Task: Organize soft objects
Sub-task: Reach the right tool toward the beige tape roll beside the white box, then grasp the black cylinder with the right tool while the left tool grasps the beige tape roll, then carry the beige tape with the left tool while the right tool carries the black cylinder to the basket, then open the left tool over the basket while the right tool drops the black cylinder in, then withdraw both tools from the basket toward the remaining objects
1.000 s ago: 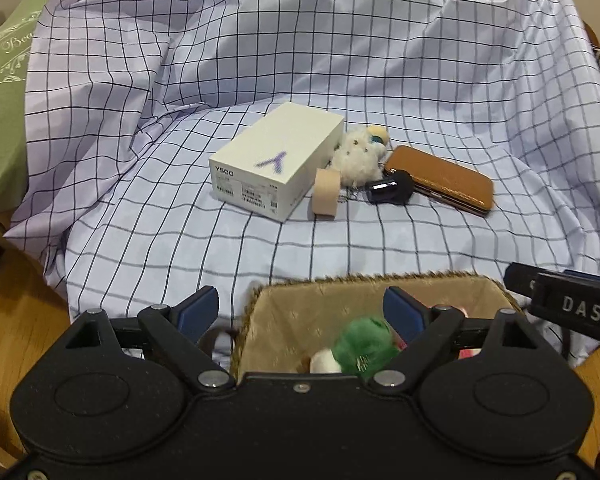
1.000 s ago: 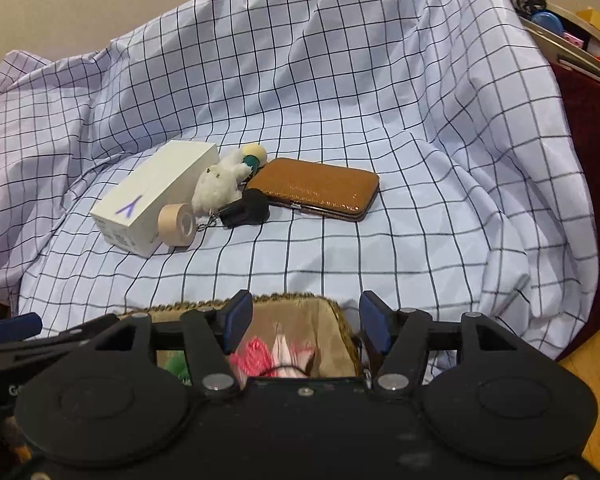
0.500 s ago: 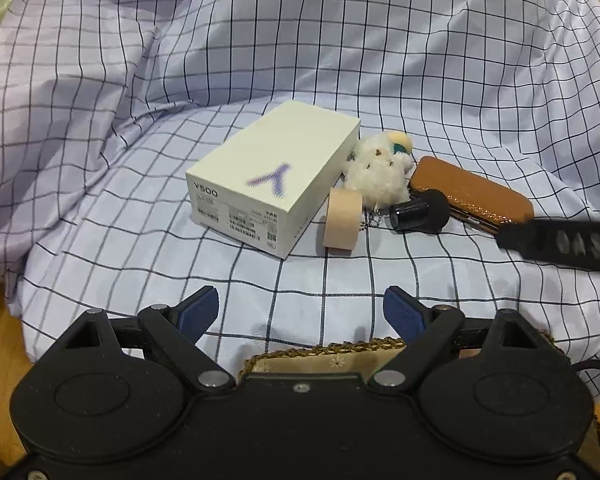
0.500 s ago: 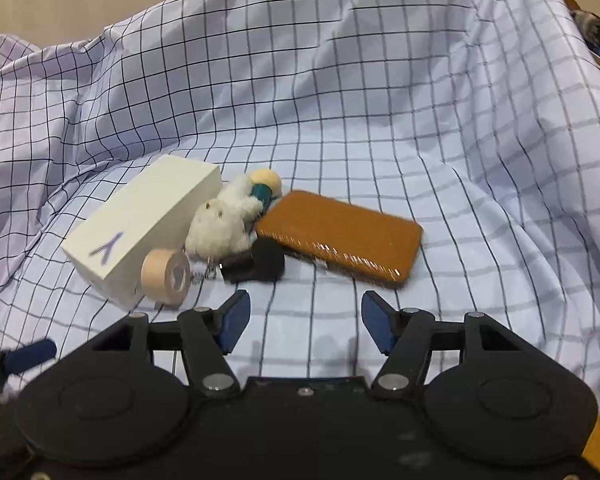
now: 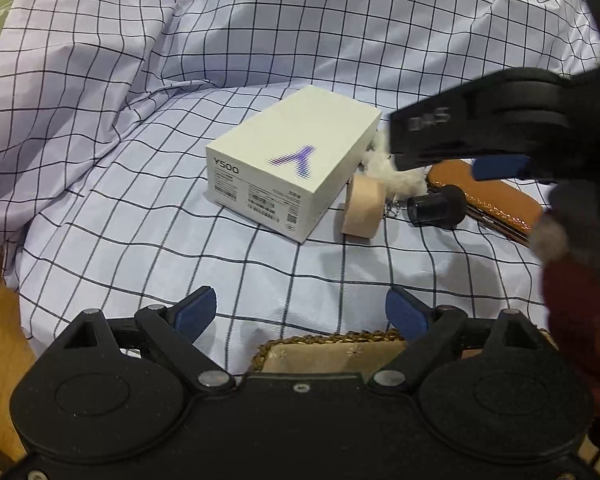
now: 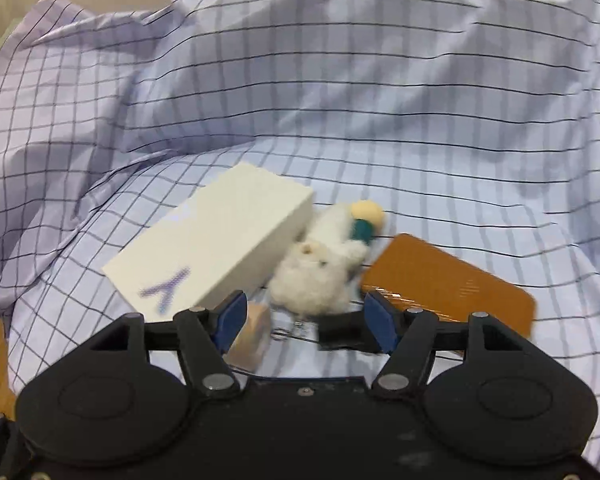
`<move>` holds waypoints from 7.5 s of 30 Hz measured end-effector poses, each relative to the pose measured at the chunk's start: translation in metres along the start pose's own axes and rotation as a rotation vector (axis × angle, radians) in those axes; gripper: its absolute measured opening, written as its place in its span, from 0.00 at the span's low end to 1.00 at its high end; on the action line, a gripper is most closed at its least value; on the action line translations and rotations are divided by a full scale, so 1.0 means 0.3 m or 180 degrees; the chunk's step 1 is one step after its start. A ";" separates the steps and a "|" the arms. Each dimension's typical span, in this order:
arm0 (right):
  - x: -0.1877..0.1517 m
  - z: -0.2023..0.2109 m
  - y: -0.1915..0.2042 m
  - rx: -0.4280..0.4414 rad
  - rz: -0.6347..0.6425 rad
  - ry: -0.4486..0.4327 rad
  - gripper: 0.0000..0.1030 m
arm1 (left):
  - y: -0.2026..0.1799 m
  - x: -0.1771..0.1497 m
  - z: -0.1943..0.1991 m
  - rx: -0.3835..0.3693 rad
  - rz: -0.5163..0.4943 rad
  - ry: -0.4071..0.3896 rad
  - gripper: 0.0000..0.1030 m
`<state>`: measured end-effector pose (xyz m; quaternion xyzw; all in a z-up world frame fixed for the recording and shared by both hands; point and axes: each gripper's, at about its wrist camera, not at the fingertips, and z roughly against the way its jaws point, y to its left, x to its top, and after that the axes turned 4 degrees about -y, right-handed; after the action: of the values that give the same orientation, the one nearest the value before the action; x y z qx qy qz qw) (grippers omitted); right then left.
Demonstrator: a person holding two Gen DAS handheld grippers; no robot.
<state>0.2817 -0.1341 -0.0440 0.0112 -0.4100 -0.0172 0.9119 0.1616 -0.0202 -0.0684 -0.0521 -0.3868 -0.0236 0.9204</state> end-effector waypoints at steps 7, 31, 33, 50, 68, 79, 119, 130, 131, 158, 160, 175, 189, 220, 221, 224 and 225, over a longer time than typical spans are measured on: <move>-0.037 -0.044 0.011 -0.0088 0.0053 0.0177 0.65 | 0.024 0.000 -0.005 0.0019 0.0027 0.0025 0.86; -0.079 -0.082 -0.066 -0.0315 0.0164 0.0158 0.52 | 0.017 -0.013 -0.020 -0.0040 0.0008 0.0173 0.86; -0.076 -0.099 -0.067 -0.0293 0.0162 0.0192 0.52 | 0.016 -0.013 -0.019 -0.0048 0.0009 0.0171 0.86; -0.114 0.021 -0.134 -0.0371 -0.0061 0.0059 0.50 | -0.009 0.029 -0.024 -0.0143 -0.0016 0.0170 0.86; -0.195 0.118 -0.335 -0.0556 -0.0779 0.0079 0.51 | -0.181 0.150 -0.160 -0.0376 -0.0367 0.0236 0.77; -0.204 0.111 -0.365 -0.0481 -0.0912 0.0091 0.51 | -0.197 0.165 -0.289 -0.0374 -0.0282 0.0483 0.65; -0.308 0.318 -0.210 -0.0533 -0.0727 0.0037 0.70 | -0.057 -0.028 0.125 -0.0383 0.0014 0.0368 0.46; -0.301 0.136 -0.209 -0.0693 -0.0828 0.0375 0.62 | -0.042 -0.034 0.041 -0.0338 0.0024 0.0513 0.46; -0.303 0.130 -0.211 -0.0691 -0.0836 0.0392 0.57 | -0.043 -0.033 0.037 -0.0338 0.0019 0.0517 0.46; -0.390 0.626 -0.122 -0.0096 -0.0762 -0.0410 0.54 | -0.041 -0.087 0.279 -0.0326 0.0094 0.0173 0.46; -0.418 0.661 -0.111 -0.0069 -0.0766 -0.0442 0.54 | -0.039 -0.106 0.295 -0.0318 0.0114 0.0177 0.46; -0.529 0.838 -0.112 -0.0111 -0.0813 -0.0648 0.54 | -0.038 -0.187 0.381 -0.0319 0.0201 0.0171 0.46; -0.559 0.801 -0.074 -0.0095 -0.0695 -0.0458 0.54 | -0.006 -0.216 0.379 -0.0242 0.0304 0.0142 0.55; -0.563 0.782 -0.022 0.0066 -0.0442 -0.0324 0.60 | 0.072 -0.218 0.443 0.0064 0.0608 -0.0121 0.75; -0.563 0.780 -0.025 0.0053 -0.0457 -0.0316 0.60 | 0.070 -0.219 0.441 0.0063 0.0601 -0.0111 0.75; -0.563 0.776 -0.034 0.0012 -0.0493 -0.0285 0.61 | 0.065 -0.219 0.437 0.0060 0.0581 -0.0090 0.75; -0.563 0.774 -0.035 -0.0001 -0.0501 -0.0275 0.61 | 0.063 -0.220 0.436 0.0062 0.0575 -0.0085 0.75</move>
<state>-0.0041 -0.1391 -0.0166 0.0424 -0.4468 -0.0893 0.8891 0.0242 0.0137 -0.0260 -0.0782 -0.3929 0.0640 0.9140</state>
